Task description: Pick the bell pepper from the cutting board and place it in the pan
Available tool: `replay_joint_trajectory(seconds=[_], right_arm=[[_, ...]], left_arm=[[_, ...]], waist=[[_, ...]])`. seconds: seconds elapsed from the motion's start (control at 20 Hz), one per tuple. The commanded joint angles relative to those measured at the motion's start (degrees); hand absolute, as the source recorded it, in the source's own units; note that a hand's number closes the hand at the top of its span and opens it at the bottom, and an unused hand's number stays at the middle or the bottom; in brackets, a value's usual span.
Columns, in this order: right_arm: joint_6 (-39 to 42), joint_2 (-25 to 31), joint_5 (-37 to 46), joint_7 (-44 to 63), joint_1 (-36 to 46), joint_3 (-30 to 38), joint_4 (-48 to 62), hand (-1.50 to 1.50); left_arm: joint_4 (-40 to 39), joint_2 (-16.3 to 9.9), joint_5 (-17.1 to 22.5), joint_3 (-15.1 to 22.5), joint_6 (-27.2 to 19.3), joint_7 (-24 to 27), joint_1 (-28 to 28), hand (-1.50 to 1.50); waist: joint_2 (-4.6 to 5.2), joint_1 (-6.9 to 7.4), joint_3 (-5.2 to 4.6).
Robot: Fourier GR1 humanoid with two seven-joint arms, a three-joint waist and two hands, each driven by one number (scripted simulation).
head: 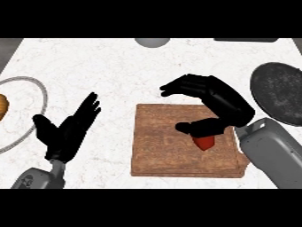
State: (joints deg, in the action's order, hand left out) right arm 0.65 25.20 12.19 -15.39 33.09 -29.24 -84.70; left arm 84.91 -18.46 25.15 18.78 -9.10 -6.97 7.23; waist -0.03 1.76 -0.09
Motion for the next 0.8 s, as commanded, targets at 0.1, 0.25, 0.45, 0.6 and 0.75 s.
replay_joint_trajectory(seconds=[0.1, 0.25, 0.45, 0.6, 0.75], right_arm=[[3.6, 4.1, 14.3, -3.1, 3.2, -9.8, 2.9, -1.50], [7.5, 5.7, 23.9, 6.7, 8.0, -16.0, 4.3, -1.50], [15.2, 8.0, 35.2, 17.1, 12.3, -23.7, 2.5, -1.50], [23.9, 5.0, 39.4, 26.6, 13.3, -28.7, -0.7, -1.50], [33.4, 1.1, 41.4, 34.6, 11.8, -33.3, -2.0, -1.50]], left_arm=[[3.2, -0.6, 0.8, -0.1, 1.6, -1.1, -0.8, 0.00], [1.1, 0.8, 0.9, 0.5, 1.6, -1.2, 0.2, 0.00], [2.1, 1.3, 0.7, 0.3, 0.0, -2.6, 0.9, 0.00], [1.4, 0.7, 0.8, -0.2, 1.1, -1.0, -1.1, 0.00], [2.4, 1.0, 0.7, 0.2, 1.3, -0.3, -2.9, 0.00]], waist=[[-0.18, -0.41, 0.03], [-0.33, -0.61, -0.21], [-1.11, -1.43, -0.28], [-1.14, -1.85, -0.24], [-1.03, -1.91, -0.13]])
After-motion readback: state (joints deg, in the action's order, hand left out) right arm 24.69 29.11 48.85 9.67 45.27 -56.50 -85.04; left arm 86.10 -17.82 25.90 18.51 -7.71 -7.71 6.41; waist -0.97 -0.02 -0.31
